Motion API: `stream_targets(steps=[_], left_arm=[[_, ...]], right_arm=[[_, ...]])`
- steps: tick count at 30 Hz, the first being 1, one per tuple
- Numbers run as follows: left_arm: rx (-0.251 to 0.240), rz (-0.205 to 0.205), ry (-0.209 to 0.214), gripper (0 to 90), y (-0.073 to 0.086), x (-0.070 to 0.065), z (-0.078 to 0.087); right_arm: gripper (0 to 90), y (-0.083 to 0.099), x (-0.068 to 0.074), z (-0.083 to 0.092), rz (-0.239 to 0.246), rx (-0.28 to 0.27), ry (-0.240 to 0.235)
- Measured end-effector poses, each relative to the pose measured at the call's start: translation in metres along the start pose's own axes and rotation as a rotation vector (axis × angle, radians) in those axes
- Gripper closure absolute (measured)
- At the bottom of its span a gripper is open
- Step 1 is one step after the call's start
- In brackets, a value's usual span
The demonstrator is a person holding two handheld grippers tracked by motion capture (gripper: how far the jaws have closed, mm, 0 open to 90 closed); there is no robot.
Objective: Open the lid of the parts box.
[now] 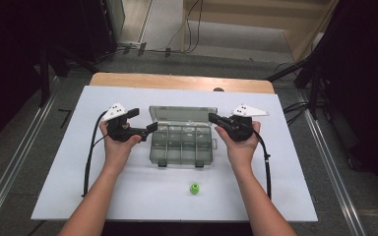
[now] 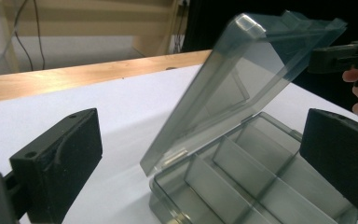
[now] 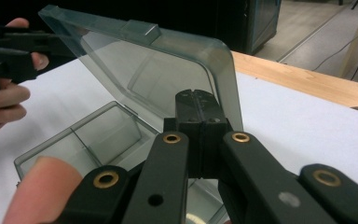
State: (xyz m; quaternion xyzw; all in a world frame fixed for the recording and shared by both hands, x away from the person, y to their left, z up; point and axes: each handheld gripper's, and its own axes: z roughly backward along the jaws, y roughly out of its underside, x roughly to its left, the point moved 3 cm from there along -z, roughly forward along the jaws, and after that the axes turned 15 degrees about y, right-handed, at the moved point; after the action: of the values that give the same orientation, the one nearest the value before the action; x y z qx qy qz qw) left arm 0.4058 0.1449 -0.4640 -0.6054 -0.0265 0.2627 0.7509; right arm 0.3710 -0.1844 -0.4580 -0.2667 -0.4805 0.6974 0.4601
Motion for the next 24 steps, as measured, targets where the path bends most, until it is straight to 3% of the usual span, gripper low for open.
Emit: stream_targets(steps=[2,3,4,6,7,9,12,14,17,19,20,23,24], left_arm=[[0.017,0.017,0.015,4.7,-0.003,0.006,-0.005],[0.019,0.012,0.018,16.7,-0.004,0.007,-0.006],[0.027,0.004,0.025,20.9,-0.006,0.007,-0.008],[0.044,-0.026,-0.026,35.6,-0.008,0.007,-0.01],[0.062,-0.064,-0.073,41.4,-0.01,0.005,-0.01],[0.052,-0.081,-0.068,53.6,-0.012,0.004,-0.008],[0.052,-0.089,-0.079,63.9,-0.013,0.002,-0.008],[0.063,-0.1,-0.083,69.0,-0.015,0.0,-0.009],[0.064,-0.102,-0.086,72.7,-0.017,0.001,-0.008],[0.051,-0.077,-0.085,75.1,-0.017,0.003,-0.006],[0.048,-0.07,-0.082,76.2,-0.017,0.003,-0.006],[0.042,-0.051,-0.071,76.0,-0.017,0.005,-0.005],[0.036,-0.045,-0.071,76.1,-0.017,0.005,-0.006]], right_arm=[[87.7,-0.002,-0.001,0.0,-0.017,-0.005,-0.005],[87.7,-0.003,-0.002,0.0,-0.016,-0.007,0.0],[87.7,-0.004,-0.003,-0.001,-0.011,-0.009,0.004],[87.7,-0.006,-0.003,-0.001,-0.009,-0.008,0.006],[87.7,-0.007,-0.004,-0.001,-0.003,-0.006,0.005],[87.6,-0.008,-0.004,0.0,0.003,-0.007,0.007],[87.6,-0.009,-0.005,0.0,-0.004,-0.013,-0.013],[86.3,-0.008,-0.006,0.003,-0.009,-0.015,-0.057],[77.9,-0.009,-0.003,0.011,0.004,-0.005,-0.087],[66.6,-0.012,0.001,0.02,0.012,-0.014,-0.129],[54.8,-0.015,0.001,0.024,0.012,-0.039,-0.133],[11.4,-0.02,-0.001,0.033,-0.01,-0.089,0.016],[0.8,-0.021,-0.004,0.033,-0.033,-0.093,0.036]])
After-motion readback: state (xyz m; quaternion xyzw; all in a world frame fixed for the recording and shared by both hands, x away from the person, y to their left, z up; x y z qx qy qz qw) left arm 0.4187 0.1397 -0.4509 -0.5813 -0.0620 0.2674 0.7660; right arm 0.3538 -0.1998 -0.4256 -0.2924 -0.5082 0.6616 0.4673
